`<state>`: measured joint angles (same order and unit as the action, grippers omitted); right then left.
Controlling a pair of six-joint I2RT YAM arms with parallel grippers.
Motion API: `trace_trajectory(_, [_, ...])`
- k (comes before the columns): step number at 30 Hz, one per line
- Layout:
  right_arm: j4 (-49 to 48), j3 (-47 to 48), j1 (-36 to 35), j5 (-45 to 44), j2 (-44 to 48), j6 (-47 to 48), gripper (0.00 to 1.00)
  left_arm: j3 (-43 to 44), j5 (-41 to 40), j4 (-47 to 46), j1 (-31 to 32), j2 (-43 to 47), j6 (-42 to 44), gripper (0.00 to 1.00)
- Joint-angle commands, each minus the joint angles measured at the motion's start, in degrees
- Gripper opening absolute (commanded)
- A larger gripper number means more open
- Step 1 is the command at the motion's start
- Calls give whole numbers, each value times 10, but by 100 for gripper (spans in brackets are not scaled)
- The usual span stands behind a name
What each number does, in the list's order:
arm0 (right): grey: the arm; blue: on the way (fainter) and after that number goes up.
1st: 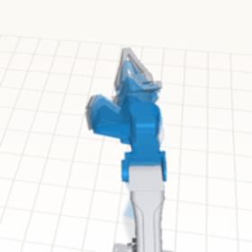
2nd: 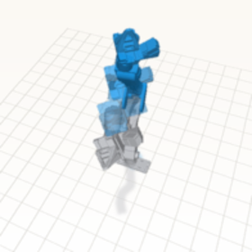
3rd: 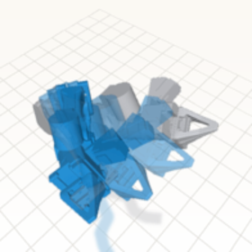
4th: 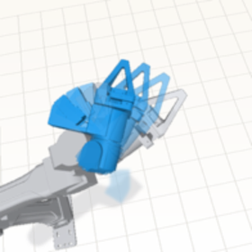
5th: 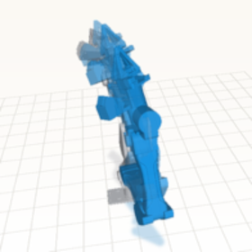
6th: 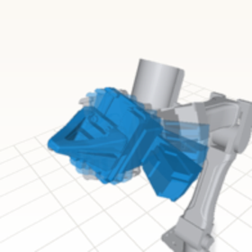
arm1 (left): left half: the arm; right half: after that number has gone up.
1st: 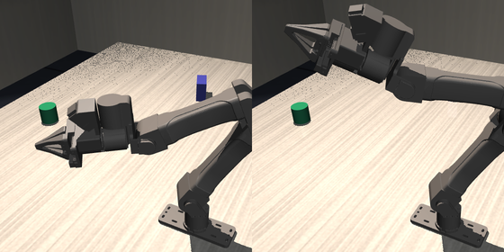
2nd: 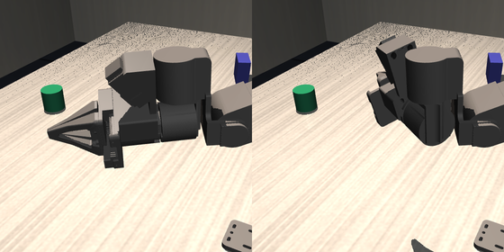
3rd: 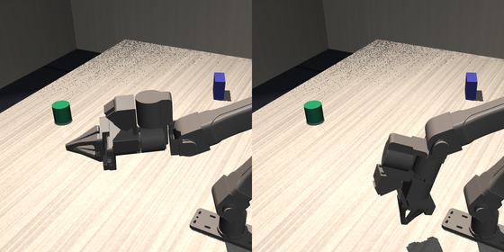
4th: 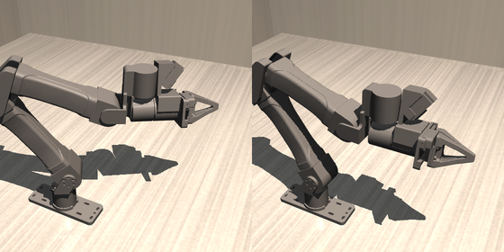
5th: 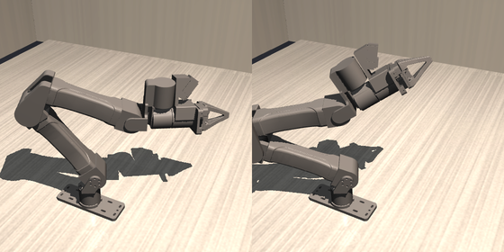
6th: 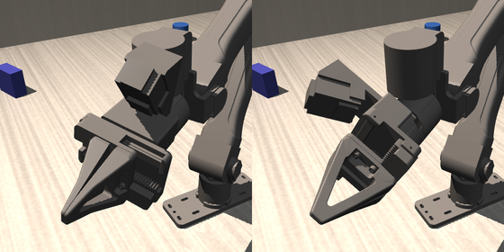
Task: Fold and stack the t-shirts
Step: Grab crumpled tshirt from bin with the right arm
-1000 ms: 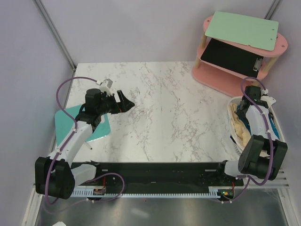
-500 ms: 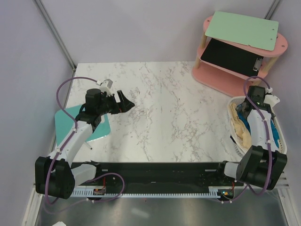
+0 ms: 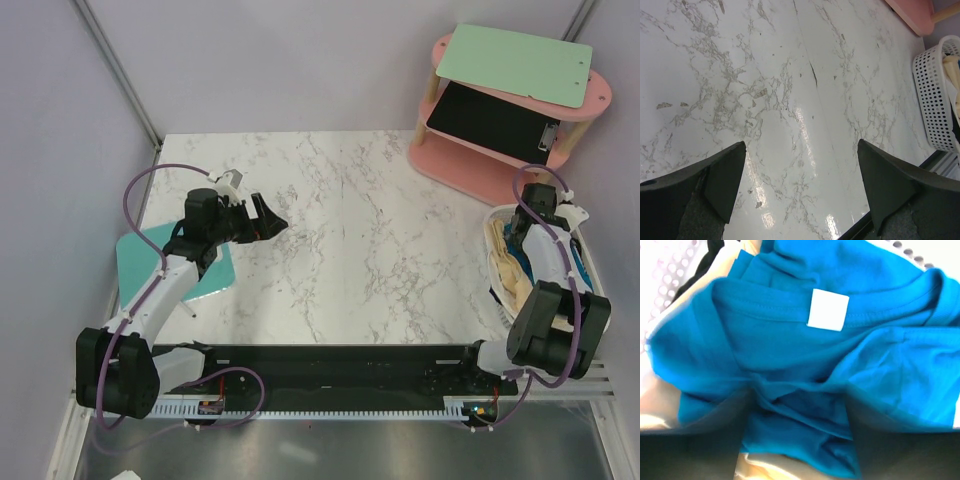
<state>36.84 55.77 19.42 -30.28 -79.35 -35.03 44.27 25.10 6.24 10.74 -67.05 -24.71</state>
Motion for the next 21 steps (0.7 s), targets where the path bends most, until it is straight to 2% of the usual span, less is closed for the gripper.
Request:
trace_trajectory(1, [-27, 0, 3, -28, -1, -18, 4, 6, -14, 3, 3, 10, 5, 100])
trace_trajectory(3, [-36, -4, 3, -11, 21, -14, 0, 3, -16, 5, 3, 14, 5, 100])
trace_trajectory(8, [-32, -5, 3, 7, 125, -7, 0, 4, -18, 10, 4, 17, 5, 100])
trace_trajectory(13, [-33, 34, 2, 66, 219, 19, 0, 11, -19, 16, 5, 28, 4, 100])
trace_trajectory(16, [-44, 88, -6, 132, 221, 38, 0, 19, -22, 24, 5, 43, 5, 100])
trace_trajectory(21, [-58, 216, -63, 245, 177, 67, 0, 39, -32, 41, 5, 80, 12, 100])
